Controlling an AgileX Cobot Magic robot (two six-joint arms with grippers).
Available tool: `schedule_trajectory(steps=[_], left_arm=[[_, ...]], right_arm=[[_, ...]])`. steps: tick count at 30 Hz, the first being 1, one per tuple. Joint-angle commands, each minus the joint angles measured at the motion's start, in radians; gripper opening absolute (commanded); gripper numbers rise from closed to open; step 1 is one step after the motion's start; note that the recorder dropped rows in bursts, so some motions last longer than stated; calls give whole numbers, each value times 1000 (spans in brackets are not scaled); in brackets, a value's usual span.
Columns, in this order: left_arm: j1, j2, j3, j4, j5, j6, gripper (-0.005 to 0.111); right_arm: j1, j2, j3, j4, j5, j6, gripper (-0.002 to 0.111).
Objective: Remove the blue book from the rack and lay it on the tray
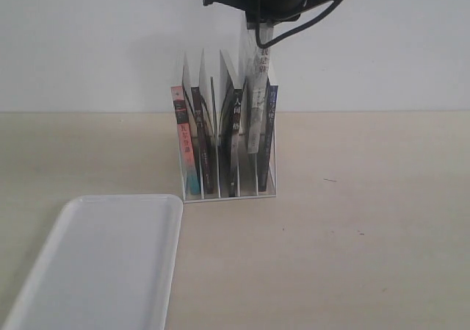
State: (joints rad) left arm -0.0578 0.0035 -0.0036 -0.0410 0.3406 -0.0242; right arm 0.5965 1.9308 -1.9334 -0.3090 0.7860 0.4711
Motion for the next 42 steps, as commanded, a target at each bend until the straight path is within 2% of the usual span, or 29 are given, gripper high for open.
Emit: schedule_trajectory(steps=[1, 10, 17, 20, 26, 42], left_arm=[[4, -4, 4, 1, -4, -9, 6], [4, -4, 4, 1, -4, -9, 6], [4, -4, 4, 1, -4, -9, 6], [4, -4, 4, 1, -4, -9, 6], [4, -4, 4, 1, -4, -9, 6], [4, -4, 4, 1, -4, -9, 6]], right_arm=[[-5, -22, -10, -19, -35, 0, 0], [-5, 37, -9, -9, -49, 22, 0], [-5, 55, 63, -9, -151, 49, 0], [-5, 68, 75, -9, -163, 54, 5], [-3, 104, 75, -7, -161, 54, 24], [-3, 103, 75, 18, -146, 54, 26]])
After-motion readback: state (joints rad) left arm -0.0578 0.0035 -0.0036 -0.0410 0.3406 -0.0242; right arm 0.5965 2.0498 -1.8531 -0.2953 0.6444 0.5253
